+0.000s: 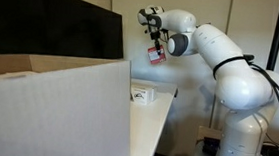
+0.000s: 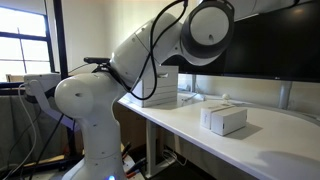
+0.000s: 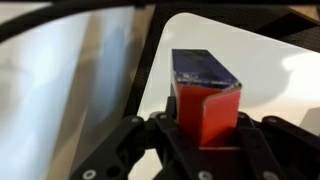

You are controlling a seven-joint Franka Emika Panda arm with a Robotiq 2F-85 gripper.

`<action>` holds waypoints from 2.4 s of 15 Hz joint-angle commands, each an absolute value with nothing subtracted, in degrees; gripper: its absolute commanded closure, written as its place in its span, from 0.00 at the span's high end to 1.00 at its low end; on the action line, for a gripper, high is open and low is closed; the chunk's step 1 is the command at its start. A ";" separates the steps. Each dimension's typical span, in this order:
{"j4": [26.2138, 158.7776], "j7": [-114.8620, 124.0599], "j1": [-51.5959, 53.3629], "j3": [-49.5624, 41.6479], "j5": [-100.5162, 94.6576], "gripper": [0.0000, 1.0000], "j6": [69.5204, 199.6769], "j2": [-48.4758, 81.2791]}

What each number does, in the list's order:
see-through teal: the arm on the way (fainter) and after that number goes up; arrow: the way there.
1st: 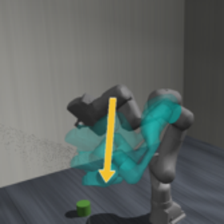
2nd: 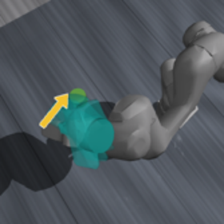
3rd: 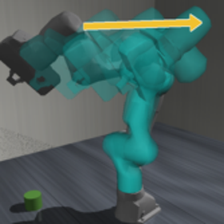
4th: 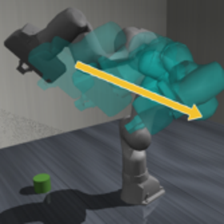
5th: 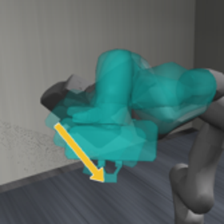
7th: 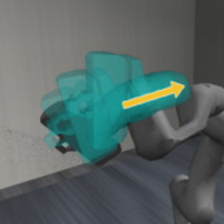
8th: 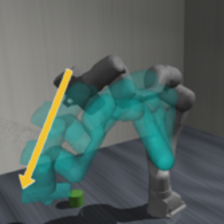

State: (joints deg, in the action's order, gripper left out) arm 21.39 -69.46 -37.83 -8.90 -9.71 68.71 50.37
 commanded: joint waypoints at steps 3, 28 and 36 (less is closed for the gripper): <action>22.21 -72.66 -36.85 -9.46 -10.85 0.14 67.27 52.26; 22.13 -82.77 -30.71 -8.88 -10.34 0.14 84.85 61.14; 21.77 -80.06 -28.62 -7.09 -8.34 0.14 83.90 63.85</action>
